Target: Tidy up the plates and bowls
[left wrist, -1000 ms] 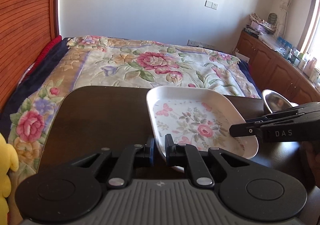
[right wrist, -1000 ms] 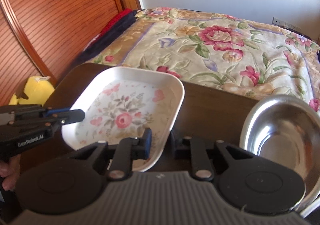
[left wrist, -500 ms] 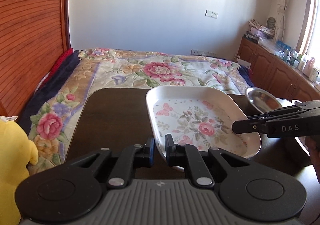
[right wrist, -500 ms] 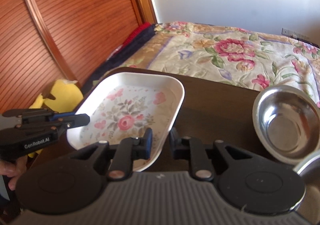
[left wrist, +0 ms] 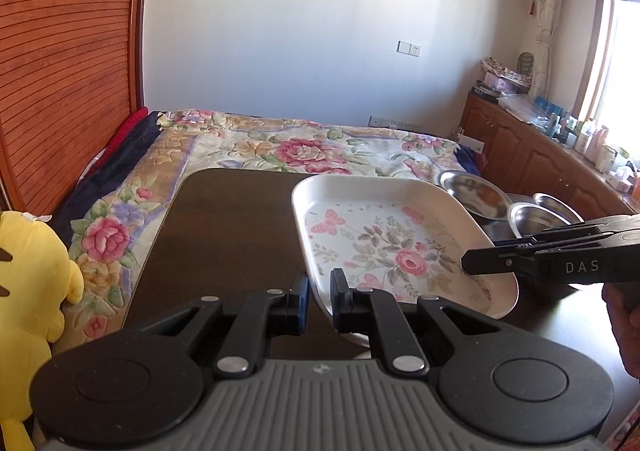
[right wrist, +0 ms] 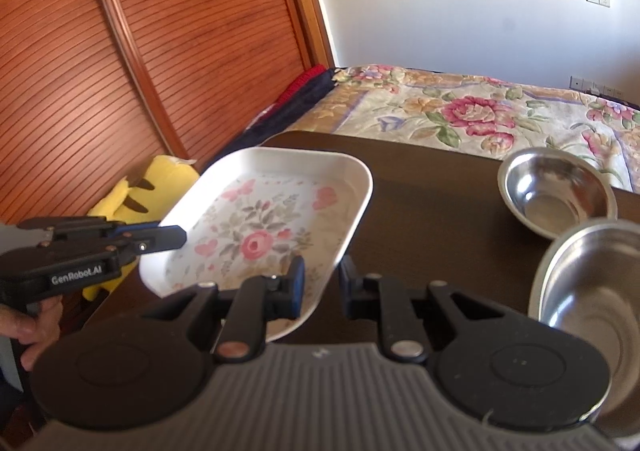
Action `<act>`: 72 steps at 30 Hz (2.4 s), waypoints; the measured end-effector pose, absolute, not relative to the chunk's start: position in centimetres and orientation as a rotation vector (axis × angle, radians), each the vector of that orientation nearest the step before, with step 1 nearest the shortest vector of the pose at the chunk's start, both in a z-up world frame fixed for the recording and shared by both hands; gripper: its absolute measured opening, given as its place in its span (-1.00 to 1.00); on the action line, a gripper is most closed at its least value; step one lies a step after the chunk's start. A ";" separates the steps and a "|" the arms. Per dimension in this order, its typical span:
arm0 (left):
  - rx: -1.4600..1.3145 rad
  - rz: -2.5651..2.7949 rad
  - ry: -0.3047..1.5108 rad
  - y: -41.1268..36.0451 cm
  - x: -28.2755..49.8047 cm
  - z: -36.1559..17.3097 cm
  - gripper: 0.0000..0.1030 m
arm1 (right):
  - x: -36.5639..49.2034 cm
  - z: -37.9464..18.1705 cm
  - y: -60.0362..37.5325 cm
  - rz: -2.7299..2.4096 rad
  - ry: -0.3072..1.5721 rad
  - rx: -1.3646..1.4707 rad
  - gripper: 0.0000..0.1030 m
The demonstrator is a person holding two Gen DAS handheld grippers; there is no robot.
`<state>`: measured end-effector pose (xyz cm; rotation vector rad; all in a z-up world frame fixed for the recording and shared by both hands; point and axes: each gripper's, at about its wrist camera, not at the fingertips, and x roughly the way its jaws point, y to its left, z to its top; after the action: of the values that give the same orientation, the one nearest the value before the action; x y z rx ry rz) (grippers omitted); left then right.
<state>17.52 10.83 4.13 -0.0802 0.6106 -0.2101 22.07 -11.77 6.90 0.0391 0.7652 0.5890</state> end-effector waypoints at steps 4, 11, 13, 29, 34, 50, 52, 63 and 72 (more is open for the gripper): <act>-0.083 -0.218 0.608 10.5 15.5 3.9 -0.76 | 19.9 7.0 -12.4 0.598 0.750 0.037 -0.60; -0.064 -0.231 0.618 10.1 12.8 2.9 -0.76 | 16.7 6.6 -12.7 0.607 0.730 0.007 -0.60; -0.062 -0.234 0.623 10.1 12.1 2.6 -0.76 | 16.1 6.3 -12.7 0.610 0.731 -0.004 -0.60; -0.042 -0.255 0.655 9.6 8.5 0.6 -0.76 | 12.2 4.5 -13.3 0.624 0.759 -0.027 -0.60; -0.043 -0.263 0.653 9.6 7.9 0.5 -0.76 | 11.4 4.4 -13.4 0.629 0.762 -0.037 -0.60; -0.008 -0.232 0.669 9.6 8.1 -0.7 -0.76 | 11.0 4.1 -13.2 0.640 0.756 -0.060 -0.54; -0.009 -0.230 0.667 9.6 8.2 -0.7 -0.76 | 11.1 4.1 -13.4 0.643 0.755 -0.047 -0.54; 0.021 -0.188 0.652 9.4 8.2 -0.1 -0.69 | 10.8 5.1 -14.6 0.648 0.693 -0.034 -0.54; 0.050 -0.192 0.603 8.1 8.1 1.8 -0.68 | 10.9 6.3 -16.7 0.630 0.629 -0.007 -0.54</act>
<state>8.08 8.08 1.75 0.0500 0.6027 -0.1924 10.89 -16.66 6.32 -0.0072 0.6293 0.6296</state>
